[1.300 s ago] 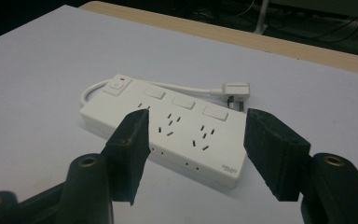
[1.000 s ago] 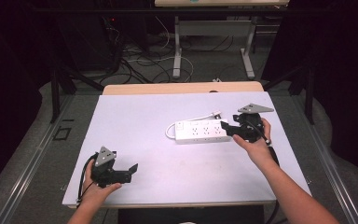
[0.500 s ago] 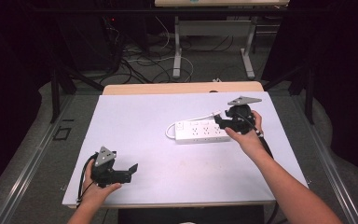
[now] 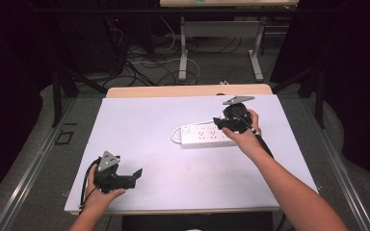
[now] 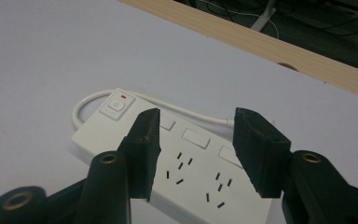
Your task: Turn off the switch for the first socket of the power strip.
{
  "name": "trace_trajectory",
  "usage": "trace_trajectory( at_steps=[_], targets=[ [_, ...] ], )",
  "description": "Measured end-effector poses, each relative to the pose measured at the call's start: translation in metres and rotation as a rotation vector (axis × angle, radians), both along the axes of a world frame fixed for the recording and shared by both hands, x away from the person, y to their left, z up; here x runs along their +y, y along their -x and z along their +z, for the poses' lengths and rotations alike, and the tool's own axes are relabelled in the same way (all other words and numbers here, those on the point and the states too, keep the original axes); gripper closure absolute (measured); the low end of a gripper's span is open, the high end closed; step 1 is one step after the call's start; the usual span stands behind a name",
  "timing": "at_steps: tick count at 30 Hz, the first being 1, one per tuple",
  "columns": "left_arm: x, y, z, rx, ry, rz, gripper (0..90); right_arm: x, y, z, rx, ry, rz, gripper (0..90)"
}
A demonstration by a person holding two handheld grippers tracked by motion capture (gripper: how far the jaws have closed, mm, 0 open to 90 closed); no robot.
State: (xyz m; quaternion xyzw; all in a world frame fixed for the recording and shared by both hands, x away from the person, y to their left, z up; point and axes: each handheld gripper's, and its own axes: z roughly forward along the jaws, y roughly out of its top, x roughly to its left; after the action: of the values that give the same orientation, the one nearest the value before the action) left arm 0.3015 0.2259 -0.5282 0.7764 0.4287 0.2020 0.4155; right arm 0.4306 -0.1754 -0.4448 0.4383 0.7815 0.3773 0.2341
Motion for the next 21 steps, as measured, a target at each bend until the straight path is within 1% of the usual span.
trace_trajectory(
  at_steps=[2,3,4,7,9,10,13,15,17,19,21],
  targets=[
    [0.0,0.0,0.0,0.0,-0.001,0.0,1.9,0.005,-0.004,-0.001,0.008,0.009,0.007,54.4],
    [0.0,0.0,0.0,0.0,-0.001,0.0,1.9,0.005,-0.004,-0.001,0.008,0.009,0.007,54.4],
    [0.0,0.0,0.0,0.004,0.001,0.005,1.9,0.009,-0.006,-0.002,0.018,0.018,0.013,55.9],
    [0.0,0.0,0.0,0.002,0.0,0.004,1.9,0.014,-0.01,-0.004,0.025,0.033,0.018,57.4],
    [0.0,0.0,0.0,0.003,0.0,0.003,1.9,0.015,-0.011,-0.005,0.03,0.033,0.019,57.9],
    [0.001,0.0,0.0,0.0,0.0,0.001,1.9,0.018,-0.013,-0.006,0.034,0.042,0.022,60.1],
    [0.0,0.0,0.0,-0.002,0.001,0.001,1.9,0.021,-0.015,-0.007,0.044,0.042,0.017,63.1],
    [0.0,0.0,0.0,-0.002,0.001,0.001,1.9,0.024,-0.018,-0.009,0.047,0.054,0.029,65.5],
    [0.001,0.0,0.0,0.0,0.0,-0.001,1.9,0.029,-0.021,-0.012,0.067,0.058,0.033,68.9],
    [0.0,0.0,0.0,0.002,0.002,0.004,1.9,0.03,-0.023,-0.013,0.069,0.061,0.036,69.9],
    [0.001,0.0,0.0,0.001,0.002,0.004,1.9,0.033,-0.025,-0.014,0.082,0.067,0.03,72.2]
  ],
)
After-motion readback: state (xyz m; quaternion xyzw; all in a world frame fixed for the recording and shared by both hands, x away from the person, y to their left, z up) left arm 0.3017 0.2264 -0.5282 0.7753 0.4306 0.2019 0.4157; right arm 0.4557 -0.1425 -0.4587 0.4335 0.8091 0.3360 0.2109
